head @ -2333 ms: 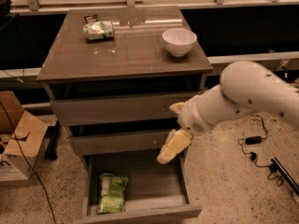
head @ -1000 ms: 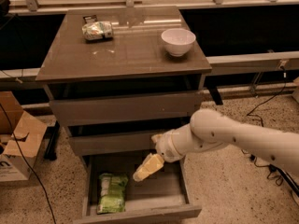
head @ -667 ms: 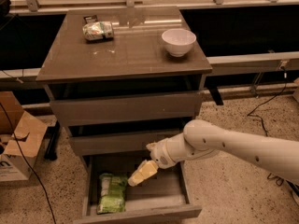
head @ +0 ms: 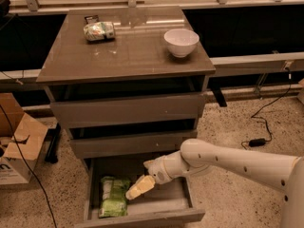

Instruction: Pick green rice chip bag from bottom drawer and place on counter

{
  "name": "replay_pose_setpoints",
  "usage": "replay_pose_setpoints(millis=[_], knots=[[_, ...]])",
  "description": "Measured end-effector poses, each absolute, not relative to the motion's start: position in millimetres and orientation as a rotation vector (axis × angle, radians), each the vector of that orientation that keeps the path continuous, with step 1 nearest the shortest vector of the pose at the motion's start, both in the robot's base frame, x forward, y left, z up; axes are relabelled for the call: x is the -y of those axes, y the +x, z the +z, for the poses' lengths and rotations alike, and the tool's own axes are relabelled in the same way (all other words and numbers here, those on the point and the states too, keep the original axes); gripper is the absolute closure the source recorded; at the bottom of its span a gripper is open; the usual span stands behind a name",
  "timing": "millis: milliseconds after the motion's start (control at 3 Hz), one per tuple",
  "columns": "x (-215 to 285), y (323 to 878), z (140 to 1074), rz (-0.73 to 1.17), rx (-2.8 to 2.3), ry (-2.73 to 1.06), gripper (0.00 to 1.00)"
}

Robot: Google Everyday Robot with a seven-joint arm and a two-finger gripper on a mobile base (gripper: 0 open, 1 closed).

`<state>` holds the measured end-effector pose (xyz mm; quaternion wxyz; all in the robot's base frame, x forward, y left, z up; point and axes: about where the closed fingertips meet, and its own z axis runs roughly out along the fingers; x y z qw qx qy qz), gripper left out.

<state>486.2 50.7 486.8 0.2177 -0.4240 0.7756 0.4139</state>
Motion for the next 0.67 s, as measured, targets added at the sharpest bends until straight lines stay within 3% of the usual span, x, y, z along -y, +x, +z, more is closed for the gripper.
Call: replay_pose_setpoints(millis=[667], knots=[[-70,493,457,1.177,-2.162,-1.184,0.00]])
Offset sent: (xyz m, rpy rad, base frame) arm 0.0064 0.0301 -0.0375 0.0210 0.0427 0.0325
